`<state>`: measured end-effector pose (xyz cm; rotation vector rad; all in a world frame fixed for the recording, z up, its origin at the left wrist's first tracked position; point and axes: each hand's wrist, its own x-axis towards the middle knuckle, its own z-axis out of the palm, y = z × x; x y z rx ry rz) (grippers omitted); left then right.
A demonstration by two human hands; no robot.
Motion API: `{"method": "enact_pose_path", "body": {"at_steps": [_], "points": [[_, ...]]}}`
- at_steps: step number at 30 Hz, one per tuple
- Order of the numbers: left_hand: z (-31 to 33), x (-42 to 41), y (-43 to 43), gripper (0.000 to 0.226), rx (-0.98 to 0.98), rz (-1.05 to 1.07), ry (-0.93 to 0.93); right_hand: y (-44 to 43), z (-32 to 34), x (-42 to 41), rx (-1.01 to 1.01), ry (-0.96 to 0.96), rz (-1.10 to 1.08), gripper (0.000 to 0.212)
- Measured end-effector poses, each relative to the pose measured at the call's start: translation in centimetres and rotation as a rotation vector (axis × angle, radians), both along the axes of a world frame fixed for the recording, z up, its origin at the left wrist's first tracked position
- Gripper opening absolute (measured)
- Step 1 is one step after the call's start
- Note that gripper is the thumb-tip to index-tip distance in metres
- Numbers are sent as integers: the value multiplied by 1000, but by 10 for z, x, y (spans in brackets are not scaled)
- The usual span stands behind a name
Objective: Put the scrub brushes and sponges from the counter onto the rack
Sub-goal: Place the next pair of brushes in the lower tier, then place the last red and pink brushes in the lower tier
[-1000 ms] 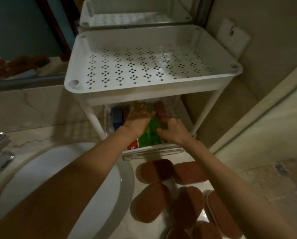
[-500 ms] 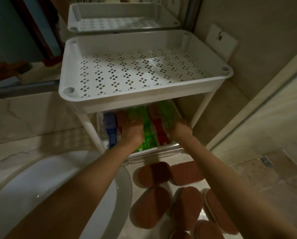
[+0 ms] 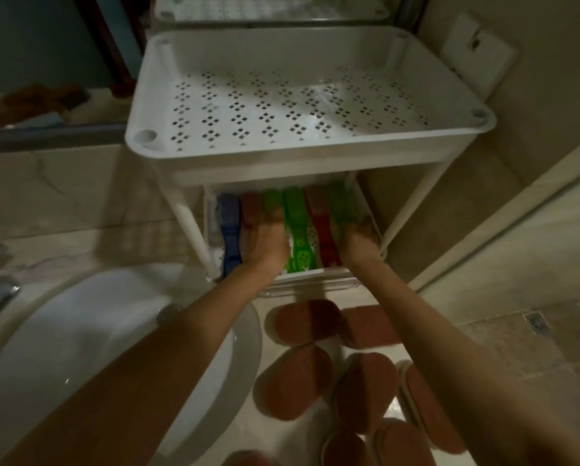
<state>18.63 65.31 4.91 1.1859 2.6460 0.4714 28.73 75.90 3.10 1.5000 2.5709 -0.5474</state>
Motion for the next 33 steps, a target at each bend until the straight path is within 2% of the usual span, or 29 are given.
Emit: {"method": "enact_pose_path", "body": {"at_steps": [3, 6, 11, 16, 19, 21, 26, 29, 33], "points": [[13, 8, -16, 45, 64, 22, -43, -28, 16, 10, 45, 132, 50, 28], [27, 24, -49, 32, 152, 78, -143, -72, 29, 19, 126, 335, 172, 32], [41, 45, -146, 31, 153, 366, -207, -155, 32, 21, -35, 508, 326, 32], [36, 58, -261, 29, 149, 679, -258, -269, 17, 10, -293, 417, 677, 34], [33, 67, -320, 31, 188, 882, -278, -330, 9, 11, -354, 344, 845, 29], [29, 69, -339, 33, 199, 990, -338, -349, -1, 14, -362, 304, 873, 32], [21, 80, -382, 31, 122, 1055, -255, -395, -17, 11, -263, 110, 1069, 46], [14, 77, -397, 31, 133, 1096, -293, -403, -24, 9, -152, 5, 1133, 36], [6, 66, -414, 31, 138, 1100, -311, -402, -15, 5, -74, 46, 1136, 21]]}}
